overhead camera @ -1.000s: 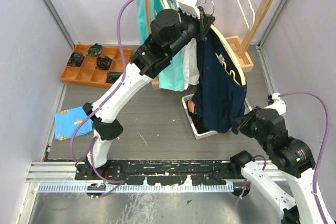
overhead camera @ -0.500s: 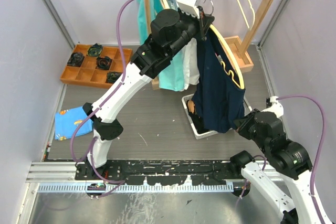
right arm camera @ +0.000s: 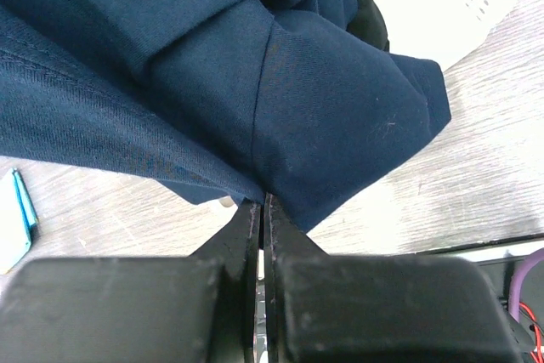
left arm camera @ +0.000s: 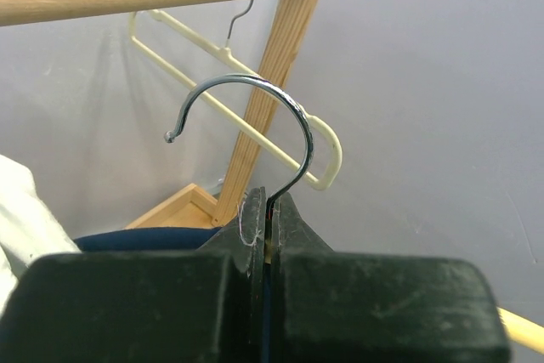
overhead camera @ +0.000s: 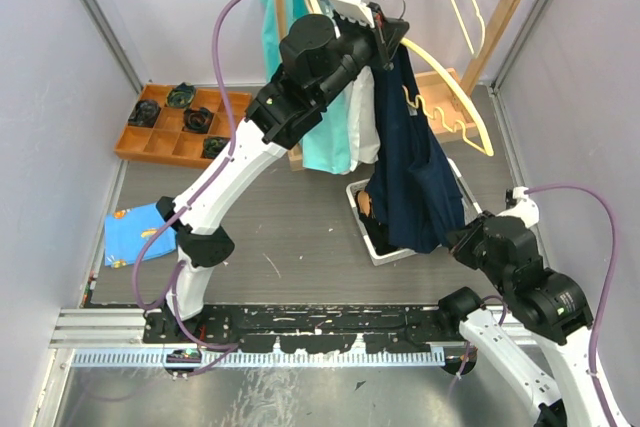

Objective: Remove the t-shirt from the hanger

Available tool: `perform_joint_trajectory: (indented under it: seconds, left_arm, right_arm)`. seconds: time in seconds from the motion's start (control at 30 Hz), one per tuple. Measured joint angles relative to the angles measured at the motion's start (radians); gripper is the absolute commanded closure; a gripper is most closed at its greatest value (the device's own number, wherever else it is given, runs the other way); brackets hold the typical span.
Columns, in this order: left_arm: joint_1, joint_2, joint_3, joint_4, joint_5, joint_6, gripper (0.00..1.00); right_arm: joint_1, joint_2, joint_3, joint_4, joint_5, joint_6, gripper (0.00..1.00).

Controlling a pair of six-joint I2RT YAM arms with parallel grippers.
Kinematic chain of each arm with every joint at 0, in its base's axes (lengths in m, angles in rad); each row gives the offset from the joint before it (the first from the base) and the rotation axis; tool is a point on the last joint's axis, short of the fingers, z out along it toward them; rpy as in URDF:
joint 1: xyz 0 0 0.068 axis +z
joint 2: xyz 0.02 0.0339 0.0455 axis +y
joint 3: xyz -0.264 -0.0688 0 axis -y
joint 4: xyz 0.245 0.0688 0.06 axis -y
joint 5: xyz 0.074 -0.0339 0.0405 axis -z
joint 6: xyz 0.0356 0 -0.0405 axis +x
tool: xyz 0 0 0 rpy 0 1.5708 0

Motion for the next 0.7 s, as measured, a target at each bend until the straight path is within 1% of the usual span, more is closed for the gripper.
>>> perform_joint_trajectory:
  seconds: [0.03,0.07,0.1,0.17,0.2,0.23,0.53,0.7]
  left_arm:
    - [0.000,0.000,0.000,0.001,0.001,-0.001,1.00]
    - [0.000,0.000,0.000,0.002,0.003,-0.003,1.00]
    - [0.000,0.000,0.000,0.004,0.005,-0.004,1.00]
    - [0.000,0.000,-0.002,0.008,0.016,-0.005,1.00]
    - [0.000,0.000,-0.005,0.014,0.024,-0.004,1.00]
    - [0.000,0.000,-0.008,0.018,0.033,-0.004,1.00]
    - [-0.016,0.000,-0.050,0.044,0.143,0.013,1.00]
    - [-0.027,0.000,-0.053,0.043,0.187,0.032,1.00]
  right_arm:
    - [0.000,0.000,0.004,0.002,0.000,-0.003,0.97]
    - [0.000,0.001,0.011,0.002,0.003,-0.006,0.92]
    - [0.000,0.001,0.021,0.004,0.004,-0.010,0.82]
    - [0.000,0.001,0.049,0.011,0.012,-0.021,0.67]
    - [0.000,0.001,0.069,0.016,0.017,-0.029,0.61]
    - [0.000,0.001,0.090,0.019,0.023,-0.036,0.58]
    - [0.000,0.028,0.385,0.078,0.126,-0.160,0.49]
    - [0.000,0.066,0.499,0.106,0.182,-0.243,0.47]
